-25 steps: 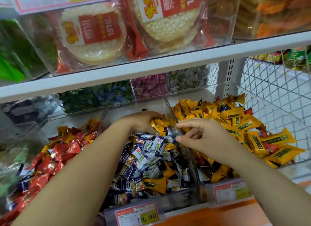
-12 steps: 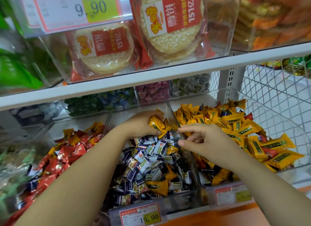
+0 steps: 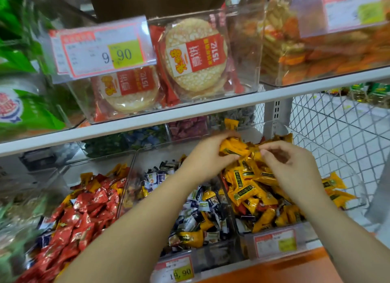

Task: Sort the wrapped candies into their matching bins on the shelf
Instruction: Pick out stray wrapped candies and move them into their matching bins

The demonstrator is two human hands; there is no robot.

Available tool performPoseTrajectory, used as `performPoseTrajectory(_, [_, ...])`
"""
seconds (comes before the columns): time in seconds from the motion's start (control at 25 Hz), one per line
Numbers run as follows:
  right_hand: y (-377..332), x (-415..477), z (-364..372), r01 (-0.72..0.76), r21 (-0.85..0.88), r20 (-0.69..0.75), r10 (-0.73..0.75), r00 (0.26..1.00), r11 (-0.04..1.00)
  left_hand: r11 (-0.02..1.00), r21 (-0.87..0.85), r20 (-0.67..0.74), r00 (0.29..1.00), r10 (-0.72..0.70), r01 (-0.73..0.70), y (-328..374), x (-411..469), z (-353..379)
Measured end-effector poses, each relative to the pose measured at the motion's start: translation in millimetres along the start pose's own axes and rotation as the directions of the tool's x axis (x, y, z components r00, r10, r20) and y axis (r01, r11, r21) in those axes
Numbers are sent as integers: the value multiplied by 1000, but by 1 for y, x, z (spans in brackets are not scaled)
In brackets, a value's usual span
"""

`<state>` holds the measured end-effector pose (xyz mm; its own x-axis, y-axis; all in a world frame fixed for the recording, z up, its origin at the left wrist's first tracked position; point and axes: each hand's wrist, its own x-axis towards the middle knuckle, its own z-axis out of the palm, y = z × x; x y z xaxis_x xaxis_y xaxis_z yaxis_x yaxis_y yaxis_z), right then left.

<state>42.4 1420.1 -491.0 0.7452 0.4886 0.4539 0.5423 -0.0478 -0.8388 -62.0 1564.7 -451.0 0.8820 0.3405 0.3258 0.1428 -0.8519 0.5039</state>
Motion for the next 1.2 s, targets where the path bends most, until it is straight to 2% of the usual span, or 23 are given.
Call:
performPoseTrajectory(0.16, [4,0,-2,-2,-8,32,3,999,1000,998,65,17,999,-28,27,5,14,17])
performPoseTrajectory(0.24, [3,-1,-1,7,-5,52,-7,999,1000,995,81,-30,998,-52,54,-4,11,11])
performPoseTrajectory(0.32, [1,-3,3,10,-14,85,-9,996,1000,995,22,-117,989,-89,92,-18,5,2])
performPoseTrajectory(0.44, [-5,-5,14,31,-33,230,-22,973,999,973,-8,-160,960,-230,232,-55,1,-6])
performPoseTrajectory(0.56, [-9,-5,35,59,-61,429,-27,903,996,930,118,-12,937,-350,349,-90,-2,-2])
performPoseTrajectory(0.68, [-7,1,52,109,-111,550,-30,835,988,935,191,173,927,-333,300,-104,-2,8])
performPoseTrajectory(0.76, [-5,7,57,88,-101,571,-15,821,991,938,237,283,905,-318,255,-109,1,15])
performPoseTrajectory(0.92, [0,13,58,40,-81,576,14,817,996,921,279,454,808,-376,271,-110,2,10])
performPoseTrajectory(1.08, [1,10,57,27,-70,576,18,818,997,914,328,542,744,-390,240,-96,-13,-7])
performPoseTrajectory(1.2, [1,8,56,21,-66,576,22,817,998,913,281,556,725,-407,297,-93,-22,-20])
